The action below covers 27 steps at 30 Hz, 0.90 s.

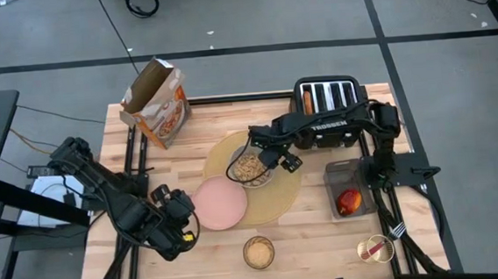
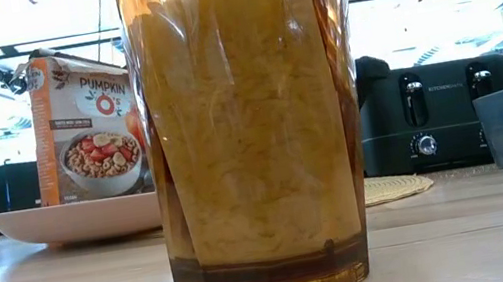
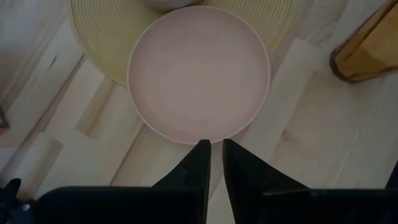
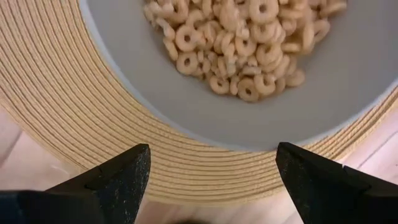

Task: Arrange a breakfast setting
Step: Adjust the gray bowl, then adjust the pink plate

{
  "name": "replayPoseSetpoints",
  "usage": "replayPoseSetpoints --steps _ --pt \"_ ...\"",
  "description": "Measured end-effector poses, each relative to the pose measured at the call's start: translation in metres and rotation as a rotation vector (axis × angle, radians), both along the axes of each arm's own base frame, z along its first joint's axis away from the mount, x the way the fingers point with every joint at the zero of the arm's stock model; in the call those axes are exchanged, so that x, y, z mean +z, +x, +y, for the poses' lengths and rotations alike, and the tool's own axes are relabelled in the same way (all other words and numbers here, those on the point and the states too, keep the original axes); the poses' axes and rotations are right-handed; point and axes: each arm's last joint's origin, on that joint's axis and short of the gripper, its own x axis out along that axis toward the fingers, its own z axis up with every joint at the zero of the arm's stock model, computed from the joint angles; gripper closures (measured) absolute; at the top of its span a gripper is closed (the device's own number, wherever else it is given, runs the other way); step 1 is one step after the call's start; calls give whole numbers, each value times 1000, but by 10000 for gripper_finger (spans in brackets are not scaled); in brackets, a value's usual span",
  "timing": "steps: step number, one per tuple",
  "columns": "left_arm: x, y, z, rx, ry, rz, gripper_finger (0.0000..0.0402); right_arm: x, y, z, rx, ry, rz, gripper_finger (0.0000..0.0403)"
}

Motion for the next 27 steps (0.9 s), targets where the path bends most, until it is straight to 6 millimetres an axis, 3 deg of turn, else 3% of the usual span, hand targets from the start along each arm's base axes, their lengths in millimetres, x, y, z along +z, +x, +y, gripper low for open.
replayPoseSetpoints --steps 5,9,14,17,21,27 --pt "0 0 0 32 -15 -9 351 14 -5 4 -86 -54 0 55" --pt "2 -3 -5 111 -8 -110 351 58 -19 1 -291 43 -95 55" --pt "-2 -1 -10 236 31 -267 351 115 -58 -15 -627 116 -301 55" --pt "-18 7 -3 326 12 -293 351 140 -86 -20 -809 139 -427 55" --pt "-54 25 8 392 -75 -318 348 161 -120 -32 -1147 123 -612 55" --pt "-112 50 36 340 -318 -286 304 154 -159 -59 -1620 122 -712 55"
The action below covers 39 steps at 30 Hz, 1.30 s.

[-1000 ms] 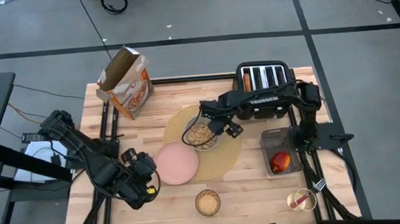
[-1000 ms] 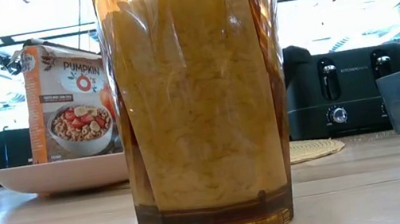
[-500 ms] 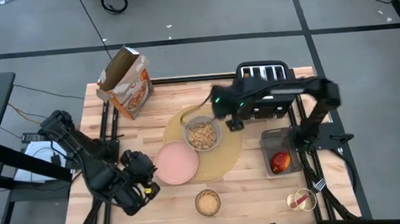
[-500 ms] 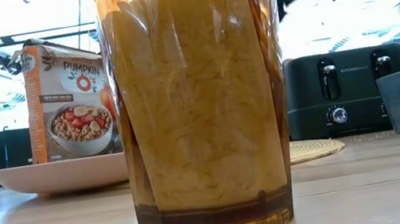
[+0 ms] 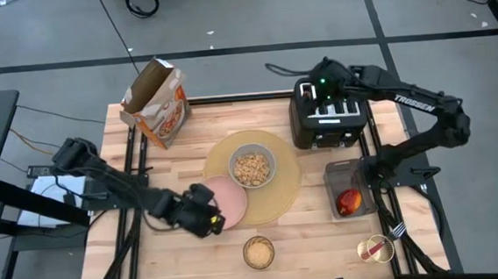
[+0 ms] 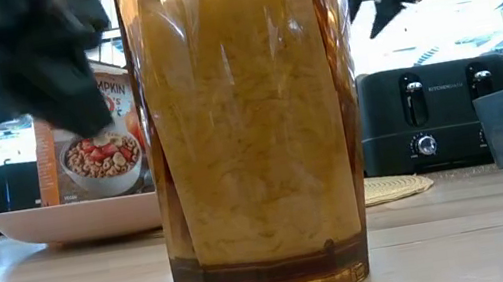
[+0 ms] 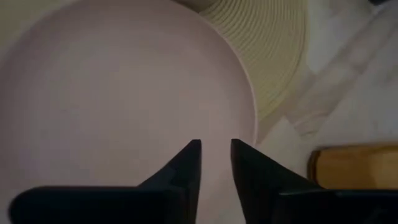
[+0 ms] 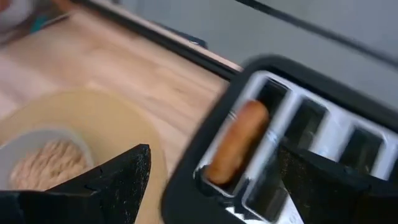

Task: Arrange a breakfast setting
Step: Adjust the pink plate

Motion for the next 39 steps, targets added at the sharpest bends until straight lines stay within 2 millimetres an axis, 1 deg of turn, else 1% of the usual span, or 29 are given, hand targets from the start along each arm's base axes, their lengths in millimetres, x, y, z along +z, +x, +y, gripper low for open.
replayPoseSetpoints --steps 2,4,6,9,12,17,22,39 --pt "-13 1 13 3 0 4 284 -9 -4 -9 -71 36 2 55" --pt "-19 1 23 21 22 30 268 -17 -5 -14 -106 57 15 55" --pt "-25 1 32 32 42 47 257 -23 -2 -17 -105 69 25 55" --pt "-35 4 39 33 81 48 254 -31 3 -19 -89 84 51 55" --pt "-43 9 39 -20 118 67 256 -33 7 -20 -76 81 60 55" --pt "-53 6 29 -155 140 135 257 -31 9 -21 -48 61 41 55" --pt "-55 1 17 -251 124 159 257 -30 8 -20 -36 52 40 55" --pt "-56 -13 -7 -391 44 202 257 -30 9 -19 -1 75 24 55"
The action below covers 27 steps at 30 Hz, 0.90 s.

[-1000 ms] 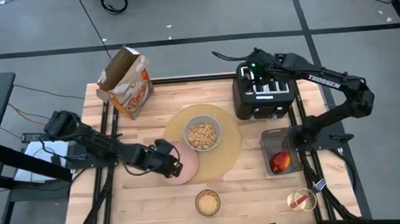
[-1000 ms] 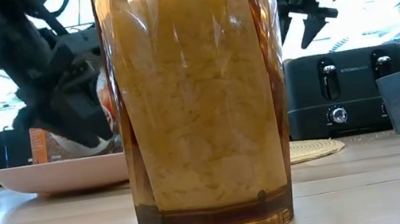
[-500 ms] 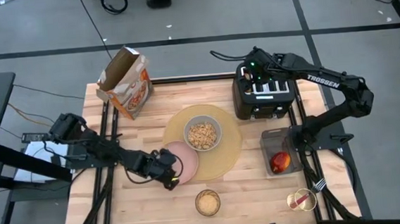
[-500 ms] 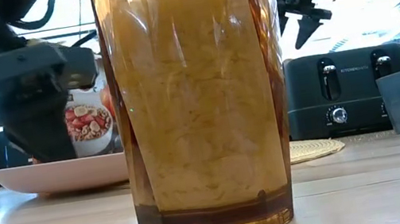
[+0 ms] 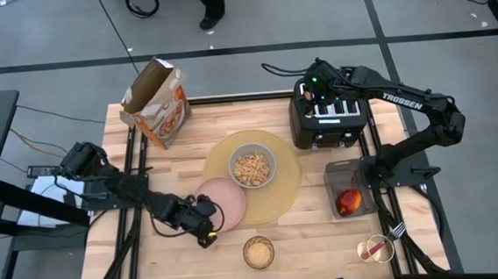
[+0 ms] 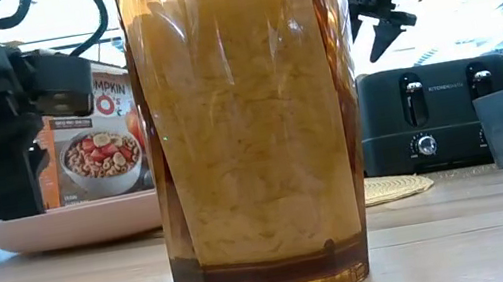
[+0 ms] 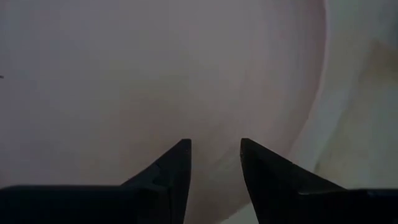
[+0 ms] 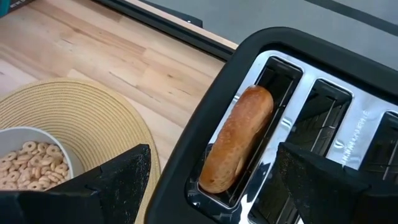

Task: Arrange a breakfast setting
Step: Adjust the pink plate, then put the bagel on the pink plate

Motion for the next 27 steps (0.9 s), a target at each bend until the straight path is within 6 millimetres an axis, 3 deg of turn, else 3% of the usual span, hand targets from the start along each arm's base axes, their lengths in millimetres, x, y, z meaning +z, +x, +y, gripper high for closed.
replayPoseSetpoints --steps 9,17,21,27 --pt "12 -3 -4 24 -78 -36 257 -2 3 0 -9 14 0 55" --pt "60 -9 3 45 -196 -247 257 -18 10 -2 -191 59 47 60" --pt "79 -17 7 61 -157 -350 257 -23 8 -3 -252 26 120 97" --pt "93 -22 12 64 -124 -430 258 -31 20 -10 -259 18 98 171"
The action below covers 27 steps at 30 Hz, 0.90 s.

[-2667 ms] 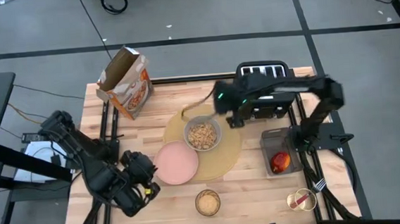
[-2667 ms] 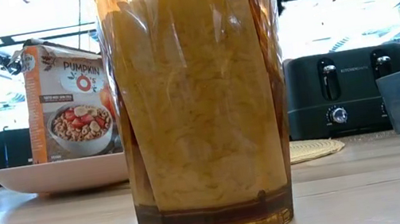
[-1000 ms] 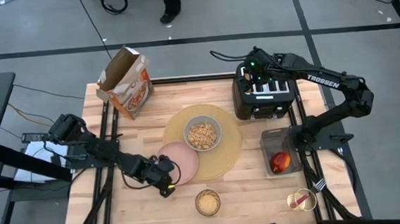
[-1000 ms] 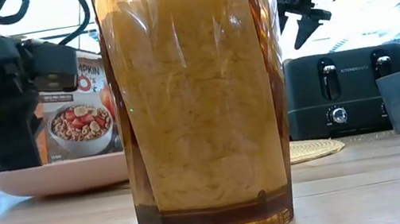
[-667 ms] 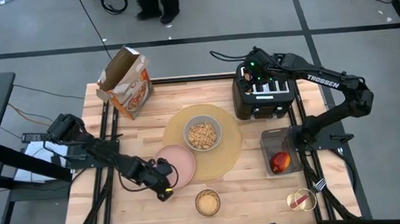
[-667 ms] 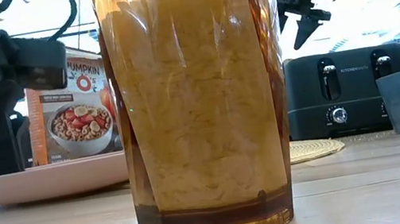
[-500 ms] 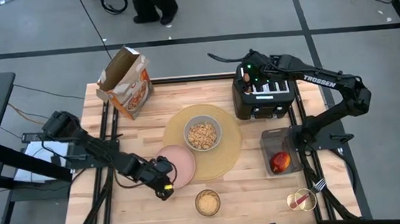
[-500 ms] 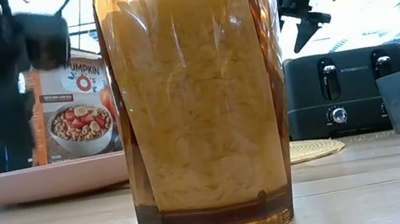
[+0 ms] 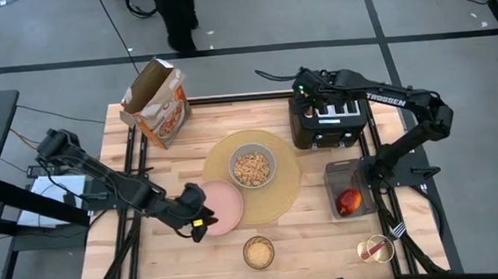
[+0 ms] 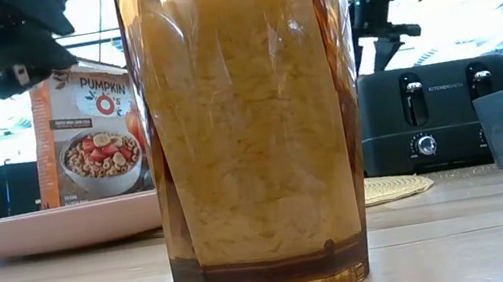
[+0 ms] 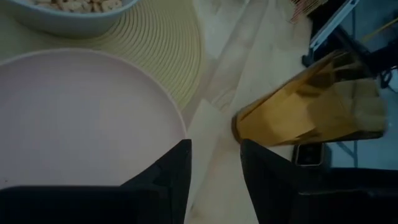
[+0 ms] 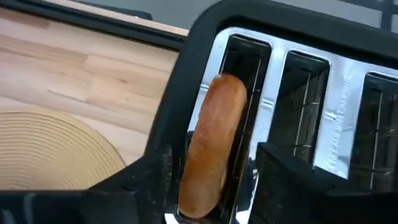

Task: Arrange a breakfast setting
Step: Put the bagel on the pink plate

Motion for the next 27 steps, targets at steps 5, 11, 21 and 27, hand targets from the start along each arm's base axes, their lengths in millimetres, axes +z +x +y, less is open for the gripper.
replayPoseSetpoints --steps 5,11,21,27 --pt "3 -2 1 -4 -3 -14 258 -16 7 -5 -34 33 68 203" --pt "3 -5 -4 -35 7 -11 258 -20 7 -5 -67 19 101 246" --pt "4 -4 -4 -42 55 -34 258 -7 -1 -4 -40 -42 114 352" --pt "16 -4 3 -22 108 -127 257 38 -13 2 -6 -182 55 355"
